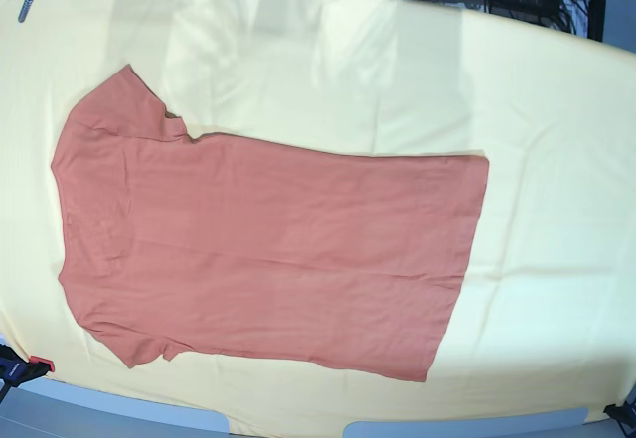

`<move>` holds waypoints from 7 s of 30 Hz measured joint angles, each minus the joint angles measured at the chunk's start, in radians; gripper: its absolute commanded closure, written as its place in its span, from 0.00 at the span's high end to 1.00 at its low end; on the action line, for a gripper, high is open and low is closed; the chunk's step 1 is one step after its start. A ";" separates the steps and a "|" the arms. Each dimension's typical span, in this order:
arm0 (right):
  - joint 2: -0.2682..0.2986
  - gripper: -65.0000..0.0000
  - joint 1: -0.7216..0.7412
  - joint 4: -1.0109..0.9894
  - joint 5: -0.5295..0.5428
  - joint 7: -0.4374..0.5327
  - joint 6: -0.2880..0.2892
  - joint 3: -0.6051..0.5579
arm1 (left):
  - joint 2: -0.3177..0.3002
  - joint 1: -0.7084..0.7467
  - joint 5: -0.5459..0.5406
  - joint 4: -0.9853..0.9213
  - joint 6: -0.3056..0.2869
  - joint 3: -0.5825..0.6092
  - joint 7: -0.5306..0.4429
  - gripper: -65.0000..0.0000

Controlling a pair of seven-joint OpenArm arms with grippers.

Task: Fold the T-shirt properly

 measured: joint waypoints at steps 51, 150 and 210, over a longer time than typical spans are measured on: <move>0.408 0.00 -1.088 1.441 -0.042 -0.463 0.030 0.003 | -0.494 0.946 0.093 1.380 -0.101 -0.005 0.435 0.00; 0.444 0.00 -0.571 1.510 -0.164 -0.200 0.185 0.340 | -0.908 -0.377 0.350 1.191 -0.380 0.373 0.072 0.00; 0.684 0.00 -1.155 1.862 -0.217 -0.583 0.042 0.341 | -1.389 -0.116 -0.122 1.669 -0.652 0.379 0.296 0.00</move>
